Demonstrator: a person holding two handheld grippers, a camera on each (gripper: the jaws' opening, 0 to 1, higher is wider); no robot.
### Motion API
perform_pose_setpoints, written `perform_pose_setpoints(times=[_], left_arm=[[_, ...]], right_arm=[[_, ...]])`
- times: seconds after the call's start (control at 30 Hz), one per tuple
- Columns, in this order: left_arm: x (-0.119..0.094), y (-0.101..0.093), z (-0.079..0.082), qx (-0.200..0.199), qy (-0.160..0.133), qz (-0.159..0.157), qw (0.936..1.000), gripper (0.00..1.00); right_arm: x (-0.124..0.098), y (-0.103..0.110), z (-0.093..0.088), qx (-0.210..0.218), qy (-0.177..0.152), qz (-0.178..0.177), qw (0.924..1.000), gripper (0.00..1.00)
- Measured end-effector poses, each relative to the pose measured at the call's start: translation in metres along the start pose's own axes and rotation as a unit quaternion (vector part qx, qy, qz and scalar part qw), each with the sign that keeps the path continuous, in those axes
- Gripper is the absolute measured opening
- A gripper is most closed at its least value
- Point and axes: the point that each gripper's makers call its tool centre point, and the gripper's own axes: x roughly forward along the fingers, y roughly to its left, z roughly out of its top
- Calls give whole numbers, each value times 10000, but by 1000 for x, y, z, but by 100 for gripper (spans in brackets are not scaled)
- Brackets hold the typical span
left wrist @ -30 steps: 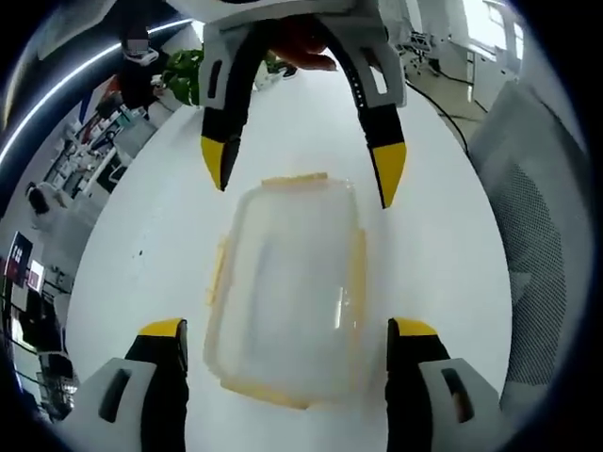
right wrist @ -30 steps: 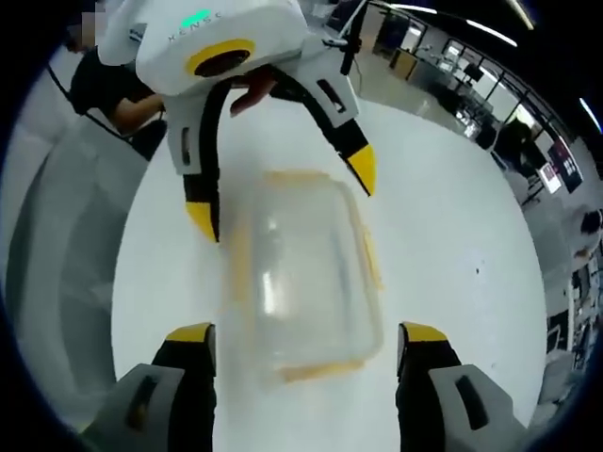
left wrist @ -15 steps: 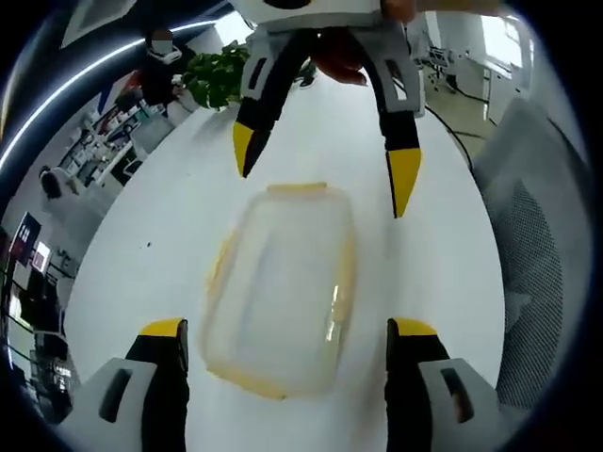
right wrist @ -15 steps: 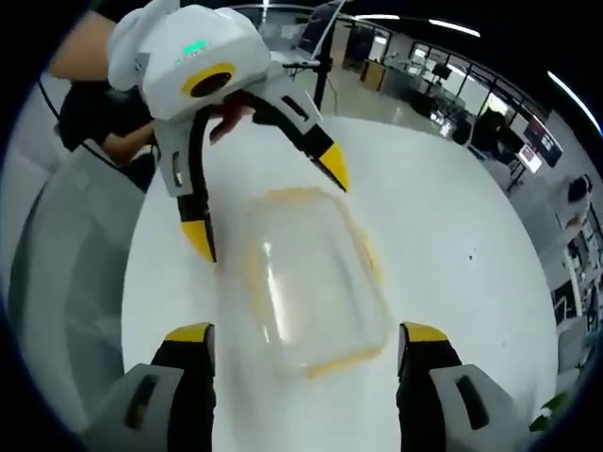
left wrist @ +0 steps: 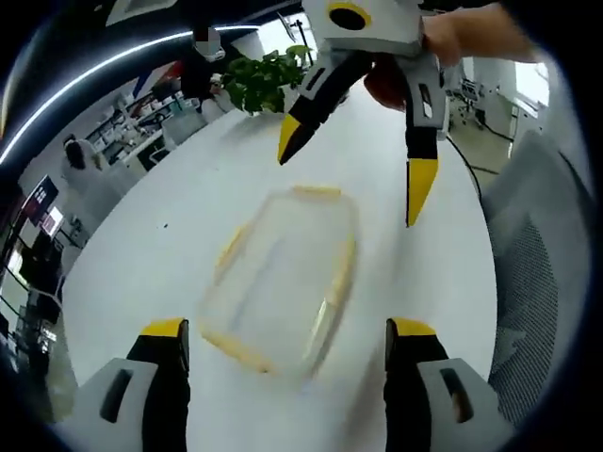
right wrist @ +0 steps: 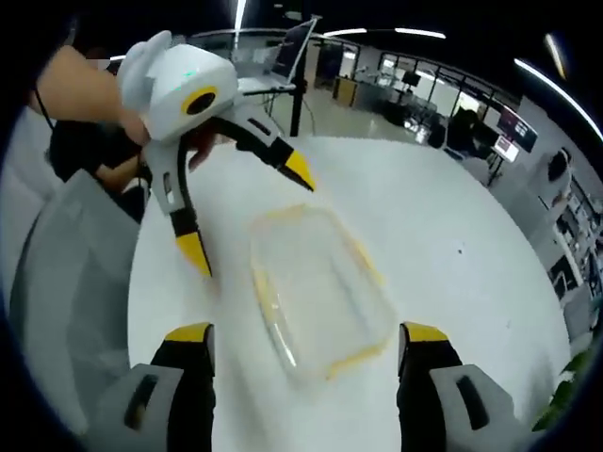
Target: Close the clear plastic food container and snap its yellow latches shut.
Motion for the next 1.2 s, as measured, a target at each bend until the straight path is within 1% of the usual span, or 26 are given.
perform_pose_setpoints(times=[0.1, 0.17, 0.27, 0.43, 0.53, 0.57, 0.6, 0.67, 0.83, 0.87, 0.97, 1.03, 1.2], left_arm=[[-3, -4, -4, -113, -32, 28, 9999, 86], [-4, -8, -8, -267, -34, 22, 9996, 86], [-7, -11, -12, -360, -58, 37, 9993, 85], [-14, -15, -14, -589, -173, 96, 9981, 85], [-17, -15, -17, -688, -208, 137, 9973, 85], [-19, -16, -19, -736, -210, 138, 9970, 85], [-20, -17, -19, -762, -232, 152, 9967, 85], [-23, -18, -21, -791, -268, 174, 9964, 85], [-31, -21, -30, -1015, -318, 217, 9941, 85], [-33, -21, -30, -1058, -374, 246, 9934, 85], [-38, -21, -32, -1182, -475, 305, 9914, 85], [-40, -21, -35, -1195, -500, 343, 9910, 85], [-46, -26, -39, -1283, -540, 361, 9896, 85]], right_arm=[[-3, 3, -1, 106, -86, -32, 9999, 80], [-6, 3, -2, 140, -144, -107, 9997, 80], [-11, 3, -1, 191, -267, -218, 9992, 80], [-18, 1, -2, 375, -462, -369, 9975, 79], [-22, 2, -4, 497, -565, -433, 9962, 79], [-23, 3, -5, 571, -587, -438, 9957, 79], [-25, 4, -4, 715, -685, -443, 9941, 79], [-26, 5, -6, 759, -745, -478, 9932, 79], [-31, 11, -11, 845, -797, -544, 9917, 79], [-32, 12, -12, 882, -824, -552, 9912, 79], [-37, 14, -12, 974, -988, -609, 9885, 79], [-41, 15, -11, 980, -1090, -661, 9870, 79], [-46, 19, -17, 1028, -1113, -753, 9856, 79]])
